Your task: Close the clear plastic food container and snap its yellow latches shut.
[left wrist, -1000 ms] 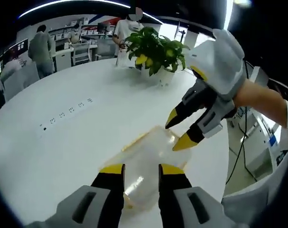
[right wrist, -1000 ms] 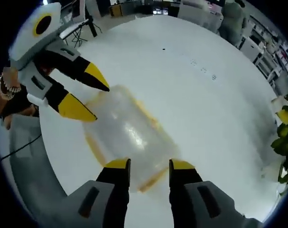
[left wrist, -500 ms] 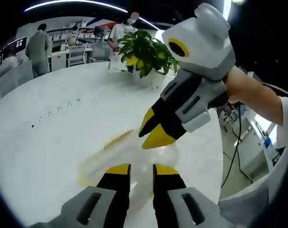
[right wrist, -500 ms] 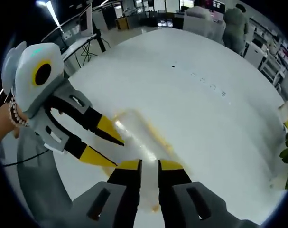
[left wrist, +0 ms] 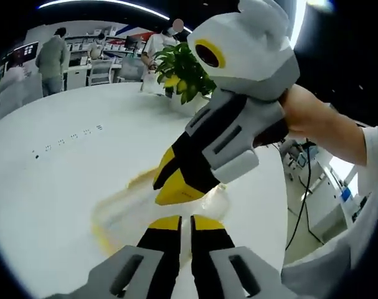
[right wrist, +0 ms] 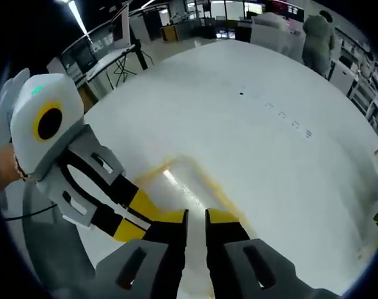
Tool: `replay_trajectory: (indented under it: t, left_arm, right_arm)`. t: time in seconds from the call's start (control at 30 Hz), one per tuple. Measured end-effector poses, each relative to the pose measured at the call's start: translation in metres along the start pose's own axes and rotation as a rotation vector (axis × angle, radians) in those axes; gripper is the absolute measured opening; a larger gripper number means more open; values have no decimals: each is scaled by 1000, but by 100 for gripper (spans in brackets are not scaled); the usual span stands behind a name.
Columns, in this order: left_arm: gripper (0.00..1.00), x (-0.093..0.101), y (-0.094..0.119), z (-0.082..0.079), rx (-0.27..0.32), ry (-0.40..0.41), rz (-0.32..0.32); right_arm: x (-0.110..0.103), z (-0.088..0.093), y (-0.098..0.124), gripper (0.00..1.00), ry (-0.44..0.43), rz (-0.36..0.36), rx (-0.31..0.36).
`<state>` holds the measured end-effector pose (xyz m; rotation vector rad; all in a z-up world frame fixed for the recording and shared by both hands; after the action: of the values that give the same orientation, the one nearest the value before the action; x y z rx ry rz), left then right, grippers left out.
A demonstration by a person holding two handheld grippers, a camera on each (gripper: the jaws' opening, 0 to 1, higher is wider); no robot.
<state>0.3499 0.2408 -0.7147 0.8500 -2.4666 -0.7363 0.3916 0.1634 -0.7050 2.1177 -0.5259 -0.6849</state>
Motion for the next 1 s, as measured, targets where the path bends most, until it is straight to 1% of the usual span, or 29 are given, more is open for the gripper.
replay_trajectory:
  t: [0.07,0.17,0.27,0.37,0.47,0.57,0.67,0.87,1.0]
  left_arm:
    - [0,2,0,0,12,13,9]
    - [0,4,1,2,15,72,38]
    - [0,5,3,4,27,89,41]
    - [0,6,5,5,30,112,52]
    - [0,7,7,6,33,123,63]
    - [0,9,8,6,39,140,76]
    - [0,10,10,7,37,141,77]
    - [0,11,15,10,31,149,88]
    - [0,14,18,11,28,146,98]
  right_arm:
    - [1,0,0,7,4,2,0]
    - [3,-2,-1,6,4,5,2]
    - [6,-5,2,6,11,21,13]
    - [10,-8,6,5,-11,26,38]
    - [19,-14,7,5,-12,41,47]
    - [24,-16,7,5,-11,57,48]
    - [28,-18,7,5,-15,72,53]
    - [38,-20,0,5,-27,84,46]
    - [43,-21,-7,5,-28,95,25]
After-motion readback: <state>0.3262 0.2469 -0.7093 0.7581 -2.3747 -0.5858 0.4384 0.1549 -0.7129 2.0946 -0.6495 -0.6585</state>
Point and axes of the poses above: the point that each gripper's makers call its tool centre point, and the gripper's own axes: y roughly backward along the fingers, x roughly to its right, z roughly out of its underside, the point moved 7 cm from there along y, roughly backward along the fingers, and after that the axes turned 9 degrees about -z, right-handed, at the moved point
